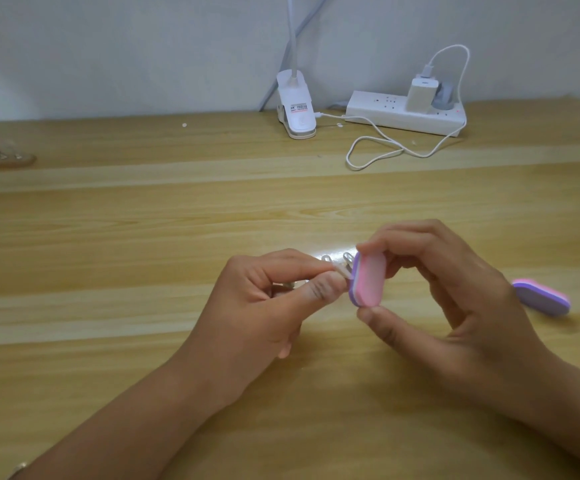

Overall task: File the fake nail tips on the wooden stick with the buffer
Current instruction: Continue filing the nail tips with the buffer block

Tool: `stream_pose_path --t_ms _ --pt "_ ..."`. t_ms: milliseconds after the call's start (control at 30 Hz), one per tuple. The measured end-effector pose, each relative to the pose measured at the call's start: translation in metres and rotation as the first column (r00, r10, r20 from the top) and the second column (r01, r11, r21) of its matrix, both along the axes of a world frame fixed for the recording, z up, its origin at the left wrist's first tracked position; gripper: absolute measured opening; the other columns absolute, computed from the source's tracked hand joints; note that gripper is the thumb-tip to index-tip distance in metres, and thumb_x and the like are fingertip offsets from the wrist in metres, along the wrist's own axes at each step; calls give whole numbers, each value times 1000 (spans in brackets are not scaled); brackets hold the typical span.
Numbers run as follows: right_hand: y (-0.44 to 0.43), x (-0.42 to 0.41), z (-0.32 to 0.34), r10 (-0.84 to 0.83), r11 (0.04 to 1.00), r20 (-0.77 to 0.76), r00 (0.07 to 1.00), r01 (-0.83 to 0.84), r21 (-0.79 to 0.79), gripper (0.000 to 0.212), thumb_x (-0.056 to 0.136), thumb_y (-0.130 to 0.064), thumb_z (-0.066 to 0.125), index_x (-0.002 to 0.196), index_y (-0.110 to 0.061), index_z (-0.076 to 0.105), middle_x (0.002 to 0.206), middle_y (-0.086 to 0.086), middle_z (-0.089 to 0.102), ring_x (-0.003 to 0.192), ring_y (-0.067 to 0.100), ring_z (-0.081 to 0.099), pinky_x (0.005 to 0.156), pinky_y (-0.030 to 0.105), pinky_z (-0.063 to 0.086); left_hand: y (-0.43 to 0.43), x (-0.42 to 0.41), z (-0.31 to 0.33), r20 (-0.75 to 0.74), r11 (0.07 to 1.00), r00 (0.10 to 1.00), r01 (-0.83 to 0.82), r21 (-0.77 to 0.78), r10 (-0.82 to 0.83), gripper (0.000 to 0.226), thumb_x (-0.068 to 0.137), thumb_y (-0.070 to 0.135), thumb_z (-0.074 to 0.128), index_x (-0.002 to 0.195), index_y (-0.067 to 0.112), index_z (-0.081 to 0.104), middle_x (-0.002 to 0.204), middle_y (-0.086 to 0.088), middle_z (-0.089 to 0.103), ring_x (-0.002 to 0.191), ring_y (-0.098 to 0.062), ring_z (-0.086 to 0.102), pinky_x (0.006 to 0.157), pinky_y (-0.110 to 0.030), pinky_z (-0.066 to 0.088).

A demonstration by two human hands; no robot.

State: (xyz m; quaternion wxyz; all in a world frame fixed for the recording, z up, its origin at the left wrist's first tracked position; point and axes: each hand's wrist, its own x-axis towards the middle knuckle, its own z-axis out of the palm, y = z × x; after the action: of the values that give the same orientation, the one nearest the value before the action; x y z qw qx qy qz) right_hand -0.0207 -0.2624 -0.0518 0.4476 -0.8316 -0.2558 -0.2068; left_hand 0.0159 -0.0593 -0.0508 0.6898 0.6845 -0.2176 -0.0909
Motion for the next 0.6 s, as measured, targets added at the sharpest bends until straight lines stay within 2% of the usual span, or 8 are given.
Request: stream_pose_path --t_ms 100,200,267,367,433,500,567,600 --pt "-2 1 0 -3 995 -18 1000 5 102 39 85 -20 71 121 -10 59 112 4 59 98 30 61 85 43 51 0 0 0 10 1000 1000 2 23 -2 14 85 29 67 87 23 80 87 0 74 32 -8 37 40 -12 32" --pt "-1 -1 -1 37 992 -19 999 -34 118 41 86 -18 71 124 -11 57 115 6 59 99 32 61 85 44 51 0 -1 0 16 999 999 45 8 -46 17 89 28 63 92 22 78 72 7 73 30 -5 36 39 -12 33" --pt "-2 -1 -1 43 996 -11 999 -41 80 41 86 -17 71 125 -11 58 119 5 59 102 32 61 86 42 52 0 -3 2 49 997 996 72 29 -73 18 92 25 61 95 20 78 58 10 67 28 -4 36 39 -10 31" --pt "-2 2 0 29 999 0 1000 -29 45 40 86 -17 71 123 -8 59 119 4 60 103 29 62 86 39 53 0 -3 2 59 994 994 89 70 -93 19 92 29 61 95 22 78 57 -12 65 26 -7 37 38 -10 29" --pt "-1 1 1 32 999 27 999 -32 -2 39 86 -16 71 122 -7 60 120 4 60 106 24 62 88 31 52 0 -4 2 69 993 993 92 75 -97 19 93 28 60 95 21 78 49 3 62 25 -6 37 37 -12 29" --pt "0 -2 1 49 998 57 997 -46 -43 38 86 -13 70 121 -6 61 121 4 60 110 18 61 92 20 47 0 -5 3 86 994 993 70 85 -78 20 92 29 59 96 23 77 41 8 54 25 -5 36 35 -15 29" --pt "-1 -2 3 36 996 78 996 -29 -81 36 86 -13 71 120 -6 61 121 3 60 110 16 61 93 18 45 1 -5 3 102 993 992 64 96 -74 20 91 30 60 94 22 78 46 0 60 26 -5 35 34 -16 29" --pt "-1 -1 4 15 995 85 996 -7 -98 37 85 -13 72 120 -6 62 120 3 60 108 16 61 92 18 46 1 -5 3 106 992 991 72 104 -84 21 92 30 59 91 21 78 55 -11 65 27 -7 35 34 -16 29"
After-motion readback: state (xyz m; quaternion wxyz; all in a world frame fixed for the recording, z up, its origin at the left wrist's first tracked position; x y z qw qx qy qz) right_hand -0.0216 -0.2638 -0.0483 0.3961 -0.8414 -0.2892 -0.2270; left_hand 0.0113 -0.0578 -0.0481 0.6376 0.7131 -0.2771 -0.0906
